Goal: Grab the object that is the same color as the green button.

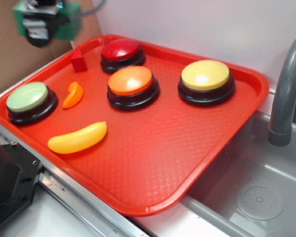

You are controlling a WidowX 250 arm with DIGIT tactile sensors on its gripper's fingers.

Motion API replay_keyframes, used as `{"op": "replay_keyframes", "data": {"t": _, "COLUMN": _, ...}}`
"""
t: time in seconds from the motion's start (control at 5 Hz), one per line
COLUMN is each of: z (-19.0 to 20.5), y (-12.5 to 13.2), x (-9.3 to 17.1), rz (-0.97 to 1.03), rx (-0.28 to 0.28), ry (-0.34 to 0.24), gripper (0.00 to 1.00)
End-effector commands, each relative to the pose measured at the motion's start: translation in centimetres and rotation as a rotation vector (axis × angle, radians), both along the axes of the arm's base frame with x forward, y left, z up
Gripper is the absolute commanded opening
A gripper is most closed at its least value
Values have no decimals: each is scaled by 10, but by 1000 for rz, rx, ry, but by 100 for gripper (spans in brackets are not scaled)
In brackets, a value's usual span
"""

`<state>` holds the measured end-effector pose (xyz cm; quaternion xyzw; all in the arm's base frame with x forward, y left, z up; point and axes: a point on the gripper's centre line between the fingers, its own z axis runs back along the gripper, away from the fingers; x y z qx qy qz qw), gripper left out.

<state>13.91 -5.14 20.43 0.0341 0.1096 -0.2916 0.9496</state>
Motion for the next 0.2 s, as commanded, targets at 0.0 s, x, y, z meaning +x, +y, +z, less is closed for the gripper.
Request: {"op": "replay_keyframes", "data": {"t": 0.0, "z": 2, "y": -14, "x": -19, "rz": 504, "rx": -40, "ry": -58, "gripper": 0}}
